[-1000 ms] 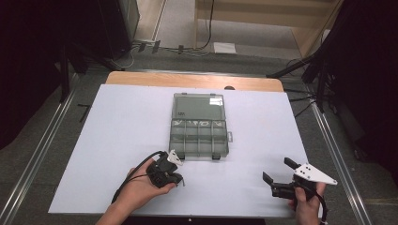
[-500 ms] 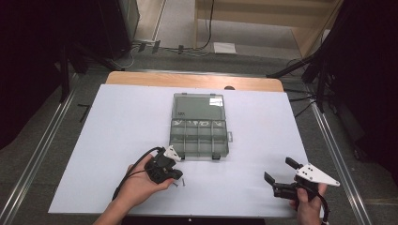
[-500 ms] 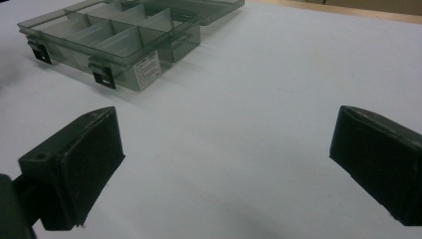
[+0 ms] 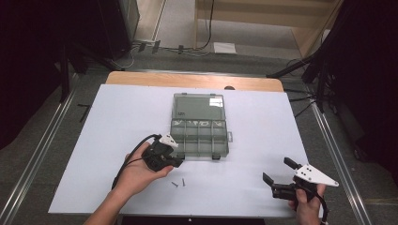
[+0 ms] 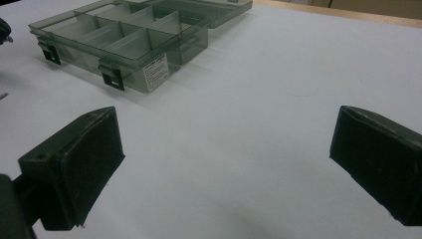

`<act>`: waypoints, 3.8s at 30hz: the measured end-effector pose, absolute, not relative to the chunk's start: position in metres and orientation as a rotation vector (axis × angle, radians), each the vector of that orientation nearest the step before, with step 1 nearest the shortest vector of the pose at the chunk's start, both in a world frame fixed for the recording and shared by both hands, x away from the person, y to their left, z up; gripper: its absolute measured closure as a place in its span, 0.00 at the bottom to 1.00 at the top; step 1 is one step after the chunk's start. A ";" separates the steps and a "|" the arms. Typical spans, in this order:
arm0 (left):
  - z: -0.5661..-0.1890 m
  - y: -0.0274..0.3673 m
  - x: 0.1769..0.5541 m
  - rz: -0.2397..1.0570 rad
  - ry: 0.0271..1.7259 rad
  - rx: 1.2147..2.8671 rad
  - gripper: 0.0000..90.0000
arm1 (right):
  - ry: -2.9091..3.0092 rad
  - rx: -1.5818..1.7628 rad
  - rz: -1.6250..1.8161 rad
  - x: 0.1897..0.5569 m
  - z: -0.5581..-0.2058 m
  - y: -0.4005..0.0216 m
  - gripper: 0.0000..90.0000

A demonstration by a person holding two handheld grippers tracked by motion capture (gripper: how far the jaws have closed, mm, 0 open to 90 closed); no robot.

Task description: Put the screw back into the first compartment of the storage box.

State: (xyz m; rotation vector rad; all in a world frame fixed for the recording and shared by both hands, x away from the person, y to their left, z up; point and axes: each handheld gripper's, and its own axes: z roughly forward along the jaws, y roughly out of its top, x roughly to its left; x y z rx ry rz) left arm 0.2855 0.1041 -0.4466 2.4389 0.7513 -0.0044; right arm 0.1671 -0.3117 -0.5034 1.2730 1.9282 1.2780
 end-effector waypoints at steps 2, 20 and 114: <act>-0.446 0.104 0.289 -0.011 0.755 2.430 0.98 | 1.931 1.277 1.280 0.168 -0.504 -0.312 0.01; -0.433 0.097 0.309 -0.006 0.754 2.412 0.98 | 1.935 1.267 1.300 0.167 -0.505 -0.311 0.01; -0.432 0.097 0.383 0.049 0.912 2.394 0.55 | 1.957 1.291 1.272 0.169 -0.508 -0.312 0.01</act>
